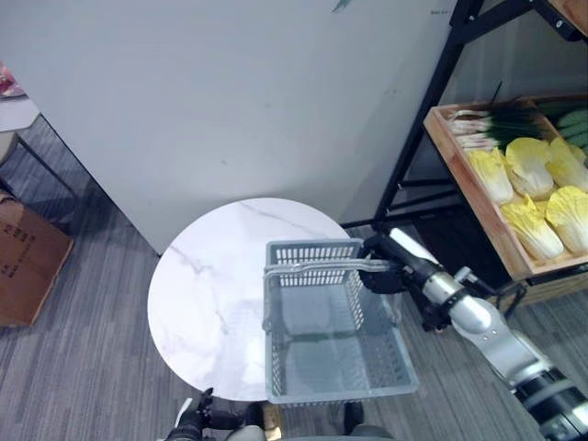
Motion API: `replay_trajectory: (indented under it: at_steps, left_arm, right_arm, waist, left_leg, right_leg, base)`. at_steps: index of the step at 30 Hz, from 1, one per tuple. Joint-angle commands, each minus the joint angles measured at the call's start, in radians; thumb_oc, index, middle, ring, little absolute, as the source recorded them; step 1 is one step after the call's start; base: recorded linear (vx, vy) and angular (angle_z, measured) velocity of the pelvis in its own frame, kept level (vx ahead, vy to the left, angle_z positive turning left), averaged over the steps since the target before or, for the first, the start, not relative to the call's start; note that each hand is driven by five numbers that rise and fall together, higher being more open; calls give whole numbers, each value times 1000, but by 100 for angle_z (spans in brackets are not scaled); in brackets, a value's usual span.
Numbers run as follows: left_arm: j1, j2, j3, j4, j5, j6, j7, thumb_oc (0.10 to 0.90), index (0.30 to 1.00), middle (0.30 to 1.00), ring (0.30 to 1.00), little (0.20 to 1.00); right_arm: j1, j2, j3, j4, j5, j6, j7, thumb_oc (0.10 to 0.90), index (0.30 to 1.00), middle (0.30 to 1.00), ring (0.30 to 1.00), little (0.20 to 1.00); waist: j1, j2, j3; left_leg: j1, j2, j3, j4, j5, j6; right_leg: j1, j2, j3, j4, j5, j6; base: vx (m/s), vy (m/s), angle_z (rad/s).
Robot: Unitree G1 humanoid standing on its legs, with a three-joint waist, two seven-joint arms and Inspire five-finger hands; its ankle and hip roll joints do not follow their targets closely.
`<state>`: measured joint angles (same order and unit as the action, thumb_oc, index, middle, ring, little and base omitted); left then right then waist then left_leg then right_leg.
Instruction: Get the vegetables into the basket
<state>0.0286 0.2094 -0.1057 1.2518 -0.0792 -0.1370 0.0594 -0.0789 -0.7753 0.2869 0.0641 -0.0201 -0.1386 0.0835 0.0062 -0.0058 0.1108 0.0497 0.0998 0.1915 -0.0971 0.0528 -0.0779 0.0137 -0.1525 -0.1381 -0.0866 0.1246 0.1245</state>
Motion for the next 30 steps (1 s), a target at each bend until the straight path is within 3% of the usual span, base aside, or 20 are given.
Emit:
replay_trajectory:
  at_steps: [1,8,12,13,14,16,18,19,20,21,23,25,26,27,30]
  left_arm:
    - [6,32,-22,82,48,8,-4,900,1000,1000,1000,1000]
    - [10,30,-16,71,57,3,0,900,1000,1000,1000,1000]
    - [-11,43,-21,54,66,0,2,900,1000,1000,1000,1000]
    - [-12,46,-24,53,71,0,2,900,1000,1000,1000,1000]
    - [-16,49,-24,53,82,-4,5,900,1000,1000,1000,1000]
    - [-25,57,-24,48,87,-9,10,900,1000,1000,1000,1000]
    - [-33,74,-29,39,99,-9,11,900,1000,1000,1000,1000]
    - [-42,83,-41,29,113,-11,11,900,1000,1000,1000,1000]
    - [-43,83,-41,29,113,-11,11,900,1000,1000,1000,1000]
    - [-50,100,-48,9,113,-9,12,900,1000,1000,1000,1000]
    - [-34,109,-27,-18,90,-7,16,900,1000,1000,1000,1000]
    - [-26,111,-20,-22,82,-4,15,900,1000,1000,1000,1000]
    - [-20,114,-13,-19,70,-4,14,900,1000,1000,1000,1000]
    - [-15,114,-12,-10,69,-3,10,900,1000,1000,1000,1000]
    - [-12,109,-9,-2,72,-4,7,900,1000,1000,1000,1000]
  right_arm:
    - [-152,-9,-142,-158,83,-134,-82,400,300,300,300,300]
    - [-97,-11,-196,-201,46,-160,-102,400,300,300,300,300]
    - [-61,-20,-226,-220,26,-163,-103,400,300,300,300,300]
    - [-53,-21,-231,-220,20,-163,-108,400,300,300,300,300]
    - [-35,-18,-244,-228,6,-161,-114,400,300,300,300,300]
    - [-47,-17,-238,-236,-8,-157,-119,400,300,300,300,300]
    - [-60,-12,-233,-249,-20,-153,-124,400,300,300,300,300]
    - [-67,-13,-229,-253,-25,-152,-126,400,300,300,300,300]
    - [-67,-13,-229,-253,-25,-152,-126,400,300,300,300,300]
    - [-83,-18,-213,-260,-21,-157,-125,400,300,300,300,300]
    - [-113,-22,-186,-260,-20,-157,-119,400,300,300,300,300]
    - [-138,-22,-167,-253,-20,-157,-115,400,300,300,300,300]
    - [-174,-14,-142,-242,-15,-155,-109,400,300,300,300,300]
    - [-204,-6,-115,-226,-16,-156,-107,400,300,300,300,300]
    - [-194,4,-114,-226,-18,-158,-110,400,300,300,300,300]
  waist:
    - [24,-40,-20]
    - [16,-38,-6]
    - [-2,-50,39]
    - [-14,-50,44]
    - [-34,-55,51]
    - [-57,-57,54]
    - [-69,-54,57]
    - [-63,-52,59]
    - [-62,-52,60]
    - [-44,-38,58]
    - [-17,-32,48]
    - [-9,-31,40]
    - [5,-36,22]
    - [29,-57,-4]
    - [38,-74,-19]
  left_leg:
    - [51,-5,7,10,-27,-32]
    - [74,-11,28,10,-33,-18]
    - [6,-26,43,142,-84,1]
    - [7,-34,49,140,-89,7]
    - [18,-61,83,112,-89,21]
    - [26,-70,130,76,-80,24]
    - [21,-54,175,53,-67,27]
    - [15,-47,208,53,-63,34]
    - [17,-46,209,53,-64,33]
    - [16,-36,260,61,-81,43]
    - [8,-27,344,60,-68,61]
    - [3,-22,382,51,-56,67]
    - [-4,-17,459,28,-39,70]
    - [-22,-19,540,29,-31,76]
    - [-32,-14,588,32,-20,74]
  right_leg:
    - [22,-46,-7,1,29,51]
    - [18,-49,5,24,17,53]
    - [-60,-78,43,150,-8,60]
    - [-72,-82,55,164,4,69]
    - [-114,-96,102,168,96,109]
    - [-157,-103,139,140,198,137]
    - [-194,-96,147,142,192,137]
    - [-193,-99,97,179,149,132]
    - [-193,-99,98,183,146,132]
    - [-146,-121,-41,284,40,106]
    - [-82,-155,-181,404,-12,88]
    - [-55,-164,-213,458,-18,86]
    - [-9,-179,-262,515,-6,94]
    - [77,-191,-312,483,65,118]
    - [108,-159,-313,404,91,124]
  base:
    - [19,-10,-4]
    - [1,18,-5]
    - [-117,120,-23]
    - [-75,210,-28]
    - [-101,266,-25]
    - [-129,181,-40]
    - [-195,104,-130]
    - [-186,120,-131]
    - [-152,246,-98]
    - [-158,235,-96]
    - [-195,211,-137]
    - [-162,95,-126]
    - [-320,65,-210]
    - [-320,-1,-260]
    - [-143,-68,-155]
